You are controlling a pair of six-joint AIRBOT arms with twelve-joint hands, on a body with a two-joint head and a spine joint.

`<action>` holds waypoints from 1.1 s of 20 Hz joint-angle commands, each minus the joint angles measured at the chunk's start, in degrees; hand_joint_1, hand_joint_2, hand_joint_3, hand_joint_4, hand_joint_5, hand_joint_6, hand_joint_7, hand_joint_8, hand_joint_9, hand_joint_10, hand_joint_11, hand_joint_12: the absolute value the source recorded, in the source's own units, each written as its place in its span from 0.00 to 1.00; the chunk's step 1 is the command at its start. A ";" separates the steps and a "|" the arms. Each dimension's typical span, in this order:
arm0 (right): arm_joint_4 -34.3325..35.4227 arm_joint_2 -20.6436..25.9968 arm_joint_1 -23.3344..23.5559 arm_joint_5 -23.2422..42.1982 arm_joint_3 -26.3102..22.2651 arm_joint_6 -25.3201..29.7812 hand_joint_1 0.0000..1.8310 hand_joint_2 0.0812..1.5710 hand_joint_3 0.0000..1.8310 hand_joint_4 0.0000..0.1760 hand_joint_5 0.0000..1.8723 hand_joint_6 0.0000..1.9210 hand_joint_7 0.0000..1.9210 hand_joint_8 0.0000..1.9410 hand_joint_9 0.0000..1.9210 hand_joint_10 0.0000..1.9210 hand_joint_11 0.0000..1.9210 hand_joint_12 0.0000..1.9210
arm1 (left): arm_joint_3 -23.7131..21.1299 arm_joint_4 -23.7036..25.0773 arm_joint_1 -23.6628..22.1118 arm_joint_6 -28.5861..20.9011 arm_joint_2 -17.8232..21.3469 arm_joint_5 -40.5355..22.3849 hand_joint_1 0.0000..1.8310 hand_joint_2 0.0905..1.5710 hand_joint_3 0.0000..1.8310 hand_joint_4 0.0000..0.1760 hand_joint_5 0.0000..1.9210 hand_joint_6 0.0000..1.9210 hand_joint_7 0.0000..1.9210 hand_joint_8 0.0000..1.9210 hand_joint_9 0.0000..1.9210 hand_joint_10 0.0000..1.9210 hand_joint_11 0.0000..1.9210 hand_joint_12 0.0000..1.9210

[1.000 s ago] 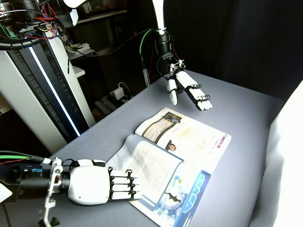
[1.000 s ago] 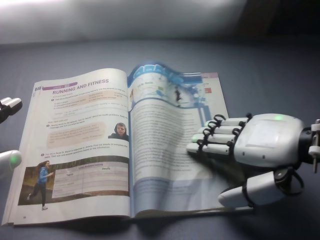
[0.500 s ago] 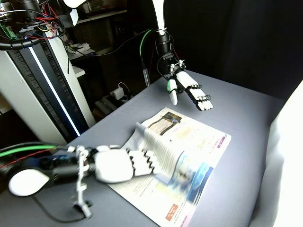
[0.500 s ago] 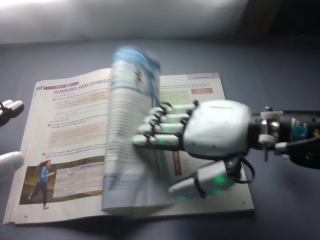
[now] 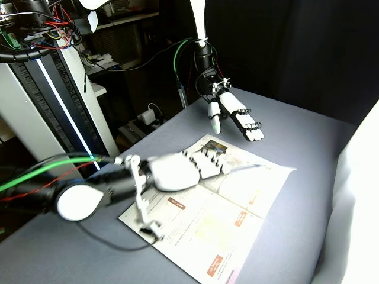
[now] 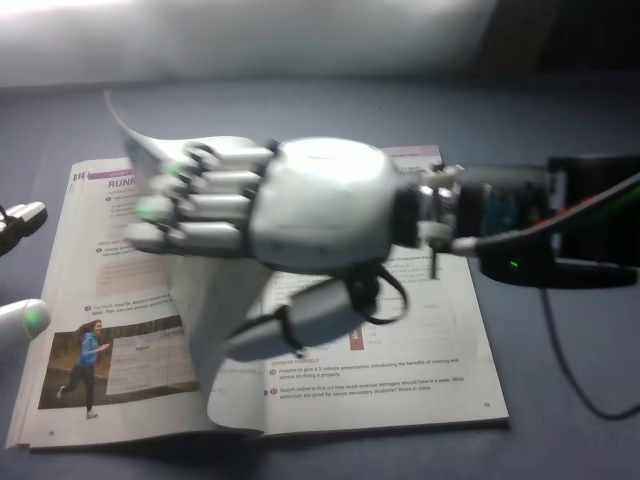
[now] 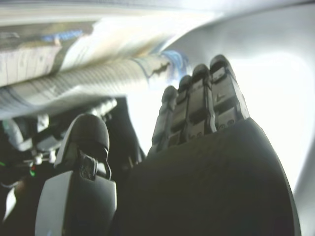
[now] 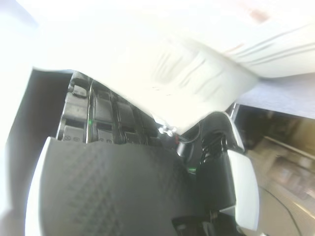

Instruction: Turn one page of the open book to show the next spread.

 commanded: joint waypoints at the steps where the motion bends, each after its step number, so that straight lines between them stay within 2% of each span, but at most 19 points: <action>1: 1.49 -0.09 0.73 6.04 0.31 0.03 0.00 0.73 0.00 0.00 0.00 0.00 0.00 0.00 0.00 0.00 0.00 0.00 | 0.44 -0.60 -0.16 -0.30 -0.27 -6.60 0.00 0.96 0.02 0.00 0.04 0.00 0.03 0.02 0.06 0.00 0.00 0.18; 2: 1.52 -0.80 1.28 6.94 0.53 0.03 0.00 0.73 0.00 0.00 0.00 0.00 0.00 0.00 0.00 0.00 0.00 0.00 | 0.53 -0.60 -0.17 -0.30 -0.32 -6.64 0.00 0.83 0.00 0.00 0.10 0.01 0.16 0.01 0.20 0.01 0.09 0.38; 3: 1.61 -1.36 1.94 8.15 0.59 0.06 0.00 0.72 0.00 0.00 0.00 0.00 0.00 0.00 0.00 0.00 0.00 0.00 | 0.65 -0.57 -0.17 -0.32 -0.36 -6.75 0.00 0.92 0.01 0.00 0.08 0.01 0.07 0.01 0.07 0.01 0.02 0.09; 4: 1.74 -1.84 2.74 10.12 0.51 0.54 0.00 0.71 0.00 0.00 0.00 0.00 0.00 0.00 0.00 0.00 0.00 0.00 | 0.70 -0.57 -0.17 -0.33 -0.37 -7.09 0.00 0.97 0.03 0.00 0.02 0.00 0.01 0.00 0.01 0.00 0.00 0.02; 5: 1.74 -1.95 3.14 11.73 0.39 1.09 0.00 0.69 0.00 0.00 0.00 0.00 0.00 0.00 0.00 0.00 0.00 0.00 | 0.72 -0.64 -0.17 -0.33 -0.36 -7.36 0.00 0.95 0.02 0.00 0.00 0.00 0.00 0.00 0.00 0.00 0.01 0.01; 6: 1.90 -1.82 3.47 14.49 -0.04 1.80 0.00 0.71 0.00 0.00 0.00 0.00 0.00 0.00 0.00 0.00 0.00 0.00 | 0.77 -0.79 -0.17 -0.33 -0.33 -7.76 0.00 0.80 0.00 0.00 0.00 0.00 0.00 0.00 0.00 0.00 0.04 0.02; 7: 2.31 -1.11 3.64 16.95 -0.81 2.00 0.00 0.74 0.00 0.00 0.00 0.00 0.00 0.00 0.00 0.00 0.00 0.00 | 0.81 -0.88 -0.17 -0.33 -0.24 -8.10 0.00 0.96 0.04 0.00 0.09 0.01 0.05 0.00 0.03 0.00 0.03 0.02; 8: 2.56 0.03 3.71 19.53 -1.89 2.01 0.00 0.74 0.00 0.00 0.00 0.00 0.00 0.00 0.00 0.00 0.00 0.00 | 0.83 -0.94 -0.18 -0.33 -0.12 -8.41 0.05 0.90 0.01 0.00 0.11 0.01 0.05 0.00 0.00 0.00 0.01 0.00; 9: 2.77 1.34 3.71 21.72 -2.95 2.01 0.00 0.73 0.00 0.00 0.00 0.00 0.00 0.00 0.00 0.00 0.00 0.00 | 0.80 -1.13 -0.19 -0.33 -0.03 -8.71 0.07 0.86 0.00 0.42 0.09 0.00 0.04 0.00 0.00 0.00 0.00 0.00; 10: 2.90 2.83 3.71 23.66 -4.06 2.01 0.00 0.73 0.00 0.00 0.00 0.00 0.00 0.00 0.00 0.00 0.00 0.00 | 0.71 -1.50 -0.19 -0.33 0.06 -9.06 0.13 0.82 0.00 0.47 0.09 0.00 0.04 0.00 0.01 0.00 0.00 0.00; 11: 2.94 4.21 3.71 25.00 -5.01 2.01 0.00 0.73 0.00 0.00 0.00 0.00 0.00 0.00 0.00 0.00 0.00 0.00 | 0.52 -1.86 -0.18 -0.30 0.17 -9.41 0.26 0.83 0.00 0.33 0.07 0.00 0.02 0.00 0.00 0.00 0.00 0.00; 13: 2.88 7.28 3.70 26.81 -6.72 2.02 0.00 0.73 0.00 0.00 0.00 0.00 0.00 0.00 0.00 0.00 0.00 0.00 | 0.14 -2.48 -0.17 -0.27 0.56 -10.26 0.44 0.79 0.00 0.30 0.07 0.01 0.03 0.00 0.00 0.00 0.00 0.00; 15: 2.91 8.97 3.70 27.41 -8.58 2.03 0.00 0.71 0.00 0.00 0.00 0.00 0.00 0.00 0.00 0.00 0.00 0.00 | -0.62 -3.04 -0.14 0.33 1.30 -11.27 0.26 0.81 0.00 0.23 0.07 0.01 0.03 0.00 0.00 0.00 0.00 0.00; 17: 3.56 12.63 2.80 27.19 -10.07 2.03 0.00 0.73 0.00 0.00 0.00 0.00 0.00 0.00 0.00 0.00 0.00 0.00 | -1.80 -3.97 0.74 1.02 2.52 -13.45 0.20 0.82 0.00 0.49 0.09 0.01 0.05 0.01 0.02 0.00 0.00 0.00; 18: 4.19 14.34 1.57 26.63 -10.57 2.03 0.00 0.71 0.00 0.00 0.00 0.00 0.00 0.00 0.00 0.00 0.00 0.00 | -2.37 -4.34 1.25 1.29 3.09 -14.71 0.06 0.80 0.00 0.20 0.02 0.00 0.01 0.00 0.00 0.00 0.00 0.00; 19: 5.18 16.17 0.22 25.59 -11.08 2.03 0.00 0.73 0.00 0.00 0.00 0.00 0.00 0.00 0.00 0.00 0.00 0.00 | -3.00 -4.56 1.66 1.66 3.75 -15.83 0.07 0.66 0.00 0.31 0.00 0.00 0.00 0.00 0.00 0.00 0.00 0.00; 20: 6.22 18.21 -1.12 23.65 -11.78 1.65 0.00 0.73 0.00 0.00 0.00 0.00 0.00 0.00 0.00 0.00 0.00 0.00 | -3.53 -4.53 1.84 1.98 4.35 -16.82 0.13 0.63 0.00 0.30 0.01 0.01 0.00 0.00 0.00 0.00 0.00 0.00; 21: 6.99 19.60 -1.94 21.84 -12.35 0.86 0.00 0.71 0.00 0.00 0.00 0.00 0.00 0.00 0.00 0.00 0.00 0.00 | -3.79 -4.27 1.84 2.09 4.56 -17.46 0.12 0.74 0.01 0.39 0.00 0.00 0.00 0.00 0.00 0.00 0.00 0.00; 22: 8.79 21.27 -3.14 19.77 -12.90 -0.36 0.10 0.71 0.00 0.02 0.00 0.00 0.00 0.00 0.00 0.00 0.00 0.00 | -3.84 -4.00 1.83 2.10 4.56 -17.67 0.20 0.82 0.02 0.00 0.00 0.00 0.00 0.00 0.00 0.00 0.00 0.00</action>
